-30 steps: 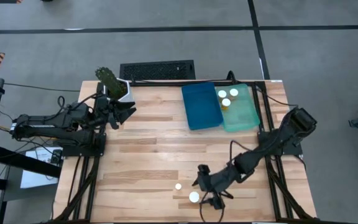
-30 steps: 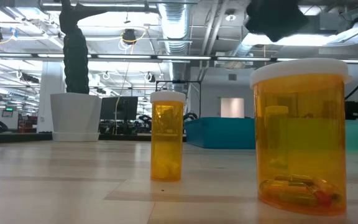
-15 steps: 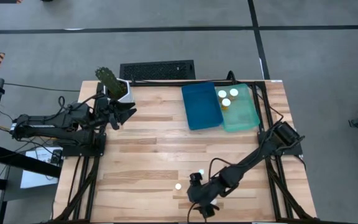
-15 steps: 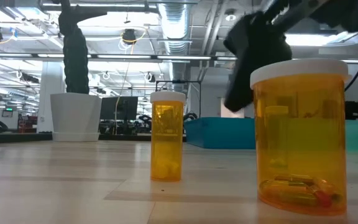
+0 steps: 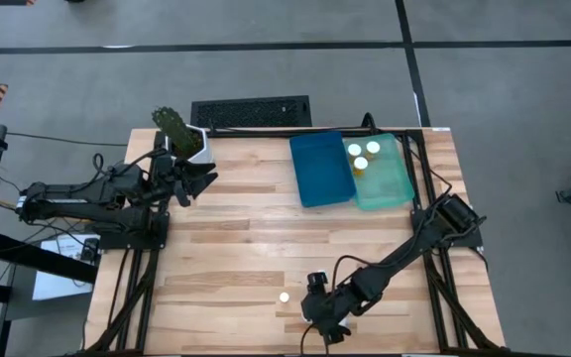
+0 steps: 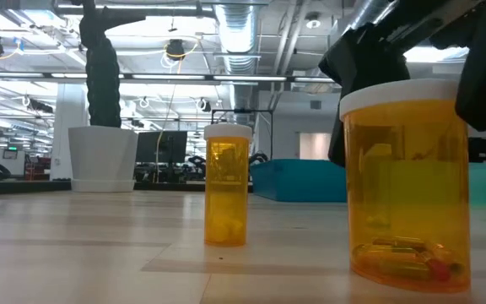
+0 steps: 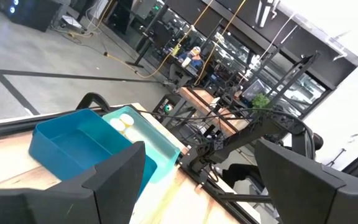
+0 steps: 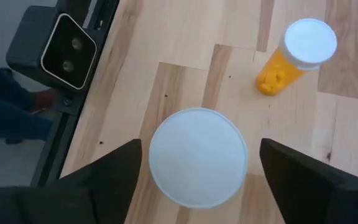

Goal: Pick and place medicine bottles into bin by pill shape (circle, oval)
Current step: Put the orange capsule bottle into the light blue bin

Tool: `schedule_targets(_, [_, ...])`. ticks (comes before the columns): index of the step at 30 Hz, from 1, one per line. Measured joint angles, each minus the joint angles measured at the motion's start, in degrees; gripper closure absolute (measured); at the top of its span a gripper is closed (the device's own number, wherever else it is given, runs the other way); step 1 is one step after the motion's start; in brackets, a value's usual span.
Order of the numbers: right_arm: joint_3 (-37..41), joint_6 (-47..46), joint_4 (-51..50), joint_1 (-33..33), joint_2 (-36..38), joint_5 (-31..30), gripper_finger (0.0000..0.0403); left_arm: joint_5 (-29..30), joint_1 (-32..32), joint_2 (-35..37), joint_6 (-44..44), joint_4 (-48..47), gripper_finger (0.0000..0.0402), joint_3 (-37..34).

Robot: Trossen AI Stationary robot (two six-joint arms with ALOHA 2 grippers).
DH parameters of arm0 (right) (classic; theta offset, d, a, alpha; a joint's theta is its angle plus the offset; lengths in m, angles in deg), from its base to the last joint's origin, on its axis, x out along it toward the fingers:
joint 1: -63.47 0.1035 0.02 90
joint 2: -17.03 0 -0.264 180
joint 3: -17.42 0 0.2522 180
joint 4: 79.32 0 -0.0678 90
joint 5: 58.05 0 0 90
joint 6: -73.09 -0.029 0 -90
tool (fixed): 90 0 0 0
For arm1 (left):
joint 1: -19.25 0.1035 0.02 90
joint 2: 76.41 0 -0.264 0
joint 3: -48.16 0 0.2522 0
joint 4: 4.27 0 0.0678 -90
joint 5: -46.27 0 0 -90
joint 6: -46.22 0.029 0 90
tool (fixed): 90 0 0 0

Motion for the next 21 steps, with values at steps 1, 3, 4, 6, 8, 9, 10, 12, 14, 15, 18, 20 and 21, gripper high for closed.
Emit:
schedule_targets(1, [0.0, 0.0, 0.0, 0.0, 0.0, -0.1, 0.0082, 0.0, 0.0, 0.0, 0.0, 0.0, 0.0105, 0.0])
schedule_targets(3, [0.0, 0.0, 0.0, 0.0, 0.0, -0.1, 0.0098, 0.2, 0.0, 0.0, 0.0, 0.0, 0.0105, 0.0])
schedule_targets(4, [0.0, 0.0, 0.0, -0.1, 0.0, -0.1, 0.0105, 0.3, 0.0, 0.0, 0.0, 0.0, 0.0105, 0.0])
schedule_targets(6, [0.0, 0.0, -0.1, -0.1, 0.0, -0.1, 0.0118, 0.6, 0.0, 0.0, 0.0, 0.0, 0.0105, 0.0])
schedule_targets(8, [0.0, -0.2, 0.0, -0.1, 0.0, -0.1, 0.0129, 0.6, 0.0, 0.0, 0.0, 0.0, 0.0105, 0.0])
schedule_targets(9, [0.0, -0.4, 0.0, -0.1, 0.0, -0.2, 0.0134, 0.6, 0.0, 0.0, 0.0, 0.0, 0.0105, 0.0])
schedule_targets(10, [0.0, -0.4, 0.0, -0.1, 0.0, -0.2, 0.0139, 0.7, 0.0, 0.0, 0.0, 0.0, 0.0105, 0.0])
schedule_targets(12, [0.0, -0.5, 0.0, -0.1, 0.0, -0.1, 0.0149, 0.7, 0.0, 0.0, 0.0, 0.0, 0.0105, 0.0])
schedule_targets(14, [0.0, -0.6, 0.0, -0.1, 0.0, -0.1, 0.0161, 0.7, 0.0, 0.0, 0.0, 0.0, 0.0105, 0.0])
schedule_targets(15, [0.0, -0.8, 0.0, -0.1, 0.0, -0.1, 0.0168, 0.7, 0.0, 0.0, 0.0, 0.0, 0.0105, 0.0])
schedule_targets(18, [0.0, -1.5, -0.3, -0.1, 0.5, -0.1, 0.0186, 0.7, 0.0, 0.0, 0.0, 0.0, 0.0105, 0.0])
schedule_targets(20, [0.1, -1.6, -0.8, 0.1, 1.6, 0.0, 0.0195, 0.7, 0.0, 0.0, 0.0, 0.0, 0.0105, 0.0])
schedule_targets(21, [0.0, -1.6, -0.6, 0.1, 2.2, -0.1, 0.0197, 0.7, 0.0, 0.0, -0.1, 0.0, 0.0105, 0.0])
